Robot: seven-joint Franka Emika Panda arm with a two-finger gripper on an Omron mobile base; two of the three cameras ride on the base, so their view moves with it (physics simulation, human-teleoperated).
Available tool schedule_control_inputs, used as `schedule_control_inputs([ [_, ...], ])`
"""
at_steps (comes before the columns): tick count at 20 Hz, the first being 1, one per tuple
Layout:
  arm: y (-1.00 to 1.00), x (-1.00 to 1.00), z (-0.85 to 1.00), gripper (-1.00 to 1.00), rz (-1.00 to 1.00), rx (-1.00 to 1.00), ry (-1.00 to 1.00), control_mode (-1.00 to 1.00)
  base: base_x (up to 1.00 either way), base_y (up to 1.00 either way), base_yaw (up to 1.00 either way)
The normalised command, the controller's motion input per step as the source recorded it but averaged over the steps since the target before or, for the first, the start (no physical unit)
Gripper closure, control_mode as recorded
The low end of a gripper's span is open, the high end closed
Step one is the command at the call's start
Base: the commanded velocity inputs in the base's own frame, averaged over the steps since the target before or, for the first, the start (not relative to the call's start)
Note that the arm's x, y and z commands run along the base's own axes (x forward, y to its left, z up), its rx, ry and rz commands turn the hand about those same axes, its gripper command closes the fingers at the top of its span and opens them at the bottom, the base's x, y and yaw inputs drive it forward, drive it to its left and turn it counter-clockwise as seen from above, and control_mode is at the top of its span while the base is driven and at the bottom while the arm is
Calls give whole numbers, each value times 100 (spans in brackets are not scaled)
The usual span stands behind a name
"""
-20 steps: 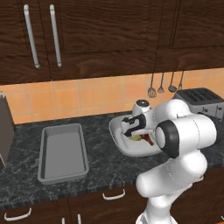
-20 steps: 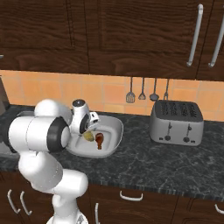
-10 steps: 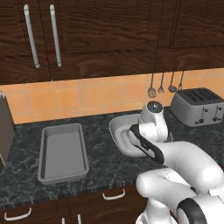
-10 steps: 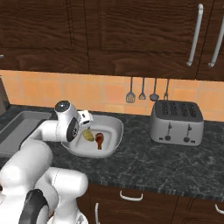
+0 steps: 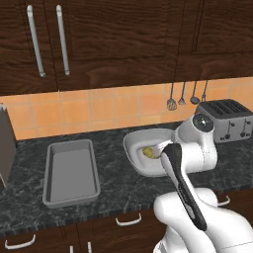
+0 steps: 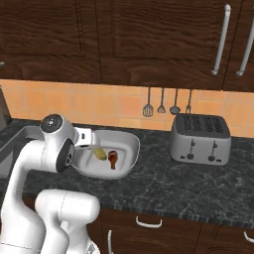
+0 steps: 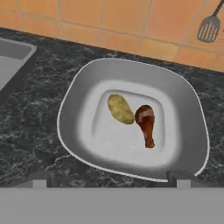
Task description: Place one potato and one chicken drumstick in each tupperware on the nearby counter, to pack two identical lunches.
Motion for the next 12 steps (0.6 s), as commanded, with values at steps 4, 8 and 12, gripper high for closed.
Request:
schedule_control_inputs([
  [4, -9, -100, 33, -100, -17, 8, -2, -100, 0, 0, 0],
  [8, 0, -91, -47, -100, -3, 0, 0, -100, 0, 0, 0],
  [12, 0, -23, -13, -100, 0, 0, 0, 100, -75, 0, -4],
])
